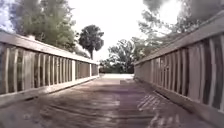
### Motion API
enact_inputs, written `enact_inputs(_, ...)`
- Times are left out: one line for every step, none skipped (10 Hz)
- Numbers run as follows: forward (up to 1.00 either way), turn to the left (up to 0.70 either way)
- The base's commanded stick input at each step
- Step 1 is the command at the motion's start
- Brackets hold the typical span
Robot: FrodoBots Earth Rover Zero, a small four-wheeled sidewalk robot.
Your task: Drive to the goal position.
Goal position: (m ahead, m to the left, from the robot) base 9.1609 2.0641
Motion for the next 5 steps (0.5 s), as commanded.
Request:
enact_inputs(1.0,0.0)
enact_inputs(1.0,0.0)
enact_inputs(1.0,0.0)
enact_inputs(1.0,0.0)
enact_inputs(1.0,-0.21)
